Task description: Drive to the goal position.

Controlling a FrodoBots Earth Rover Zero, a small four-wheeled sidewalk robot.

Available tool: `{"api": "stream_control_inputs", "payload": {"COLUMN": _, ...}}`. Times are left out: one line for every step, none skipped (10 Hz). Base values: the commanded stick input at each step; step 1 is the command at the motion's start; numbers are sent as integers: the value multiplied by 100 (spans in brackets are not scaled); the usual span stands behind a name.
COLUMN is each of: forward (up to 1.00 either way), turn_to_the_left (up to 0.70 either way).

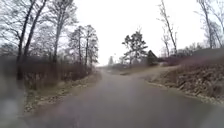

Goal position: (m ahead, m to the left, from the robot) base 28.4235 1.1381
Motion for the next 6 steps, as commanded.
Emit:
{"api": "stream_control_inputs", "payload": {"forward": 60, "turn_to_the_left": 0}}
{"api": "stream_control_inputs", "payload": {"forward": 60, "turn_to_the_left": 0}}
{"api": "stream_control_inputs", "payload": {"forward": 60, "turn_to_the_left": 0}}
{"api": "stream_control_inputs", "payload": {"forward": 60, "turn_to_the_left": 0}}
{"api": "stream_control_inputs", "payload": {"forward": 60, "turn_to_the_left": 0}}
{"api": "stream_control_inputs", "payload": {"forward": 60, "turn_to_the_left": 0}}
